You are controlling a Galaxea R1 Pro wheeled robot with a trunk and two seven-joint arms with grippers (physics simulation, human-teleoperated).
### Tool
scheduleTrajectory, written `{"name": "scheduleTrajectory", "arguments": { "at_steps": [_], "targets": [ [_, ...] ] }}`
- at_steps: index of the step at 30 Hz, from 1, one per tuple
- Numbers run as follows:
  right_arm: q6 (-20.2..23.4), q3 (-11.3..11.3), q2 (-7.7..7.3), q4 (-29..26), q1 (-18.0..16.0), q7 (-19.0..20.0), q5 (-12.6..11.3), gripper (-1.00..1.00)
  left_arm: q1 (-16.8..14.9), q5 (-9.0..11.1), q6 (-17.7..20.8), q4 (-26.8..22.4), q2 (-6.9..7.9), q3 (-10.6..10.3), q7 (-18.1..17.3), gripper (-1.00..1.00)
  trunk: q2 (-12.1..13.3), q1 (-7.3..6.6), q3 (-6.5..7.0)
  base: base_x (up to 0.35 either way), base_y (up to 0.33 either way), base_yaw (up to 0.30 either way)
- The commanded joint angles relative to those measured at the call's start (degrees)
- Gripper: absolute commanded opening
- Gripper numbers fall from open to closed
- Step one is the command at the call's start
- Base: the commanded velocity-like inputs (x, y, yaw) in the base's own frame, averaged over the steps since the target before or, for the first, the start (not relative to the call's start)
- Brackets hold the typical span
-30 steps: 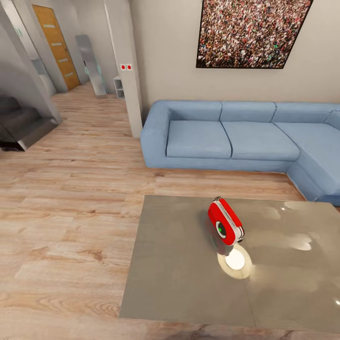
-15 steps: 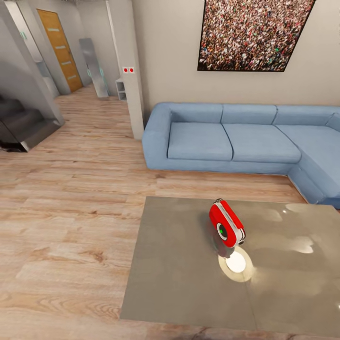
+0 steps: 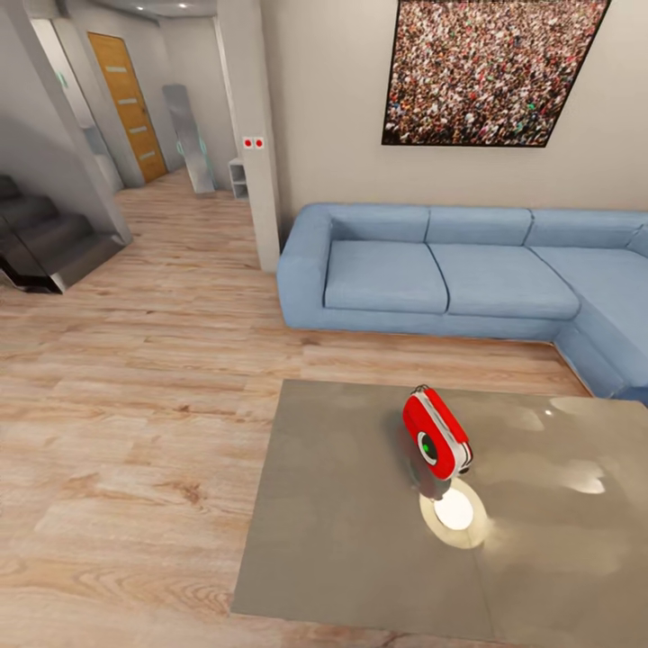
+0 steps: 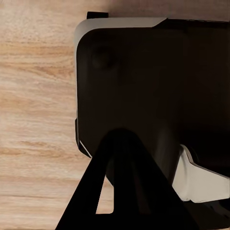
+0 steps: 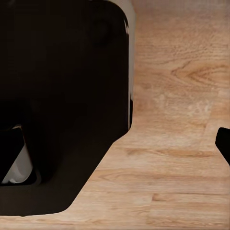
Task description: Turn on the radio receiver that's on the table in the living room.
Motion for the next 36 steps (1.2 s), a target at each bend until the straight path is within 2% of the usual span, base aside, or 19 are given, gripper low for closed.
{"name": "scheduleTrajectory", "arguments": {
  "at_steps": [1, 36],
  "targets": [
    [0.0, 0.0, 0.00, 0.0, 0.0, 0.0, 0.0, 1.00, 0.0, 0.0, 0.0, 0.0, 0.00, 0.0, 0.0, -1.00, 0.0, 0.00, 0.09, 0.000, 0.000, 0.067],
    [0.6, 0.0, -0.02, 0.0, 0.0, 0.0, 0.2, 1.00, 0.0, 0.0, 0.0, 0.0, 0.00, 0.0, 0.0, -1.00, 0.0, 0.00, 3.07, 0.000, 0.000, 0.059]
  ]
}}
